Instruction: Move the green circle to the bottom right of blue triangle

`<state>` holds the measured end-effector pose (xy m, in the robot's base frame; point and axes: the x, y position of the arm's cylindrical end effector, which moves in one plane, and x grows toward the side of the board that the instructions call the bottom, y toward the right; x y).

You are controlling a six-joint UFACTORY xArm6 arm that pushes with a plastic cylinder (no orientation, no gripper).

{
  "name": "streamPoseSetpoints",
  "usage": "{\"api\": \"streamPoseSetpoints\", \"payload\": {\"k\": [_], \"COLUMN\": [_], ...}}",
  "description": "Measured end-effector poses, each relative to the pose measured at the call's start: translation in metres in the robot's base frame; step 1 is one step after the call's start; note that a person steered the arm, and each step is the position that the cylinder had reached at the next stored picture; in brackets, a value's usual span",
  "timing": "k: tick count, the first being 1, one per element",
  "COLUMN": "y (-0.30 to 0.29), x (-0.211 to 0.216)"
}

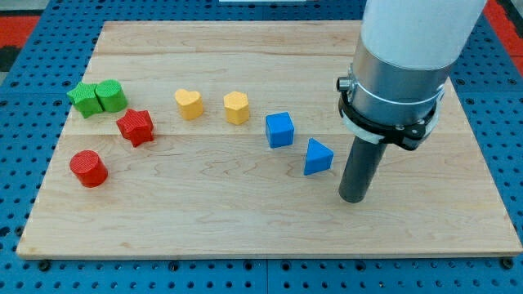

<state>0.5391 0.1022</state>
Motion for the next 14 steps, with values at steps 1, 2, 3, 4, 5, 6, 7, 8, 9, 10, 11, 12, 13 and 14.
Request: {"api": "streamPoseSetpoints", "payload": {"k": [1, 2, 3, 4, 5, 6, 7, 8, 9, 10, 11, 12, 13, 14], "y": [-0.133, -0.208, -0.366, -0.406, -0.403, -0.394, -0.389, -0.377, -0.357, -0.338, -0.324, -0.298, -0.235, -0.227], "x": [0.028, 0.078, 0.072, 0.055, -0.013, -0.077, -0.117, -0.135, -0.159, -0.177, -0.193, -0.207, -0.204, -0.202]}}
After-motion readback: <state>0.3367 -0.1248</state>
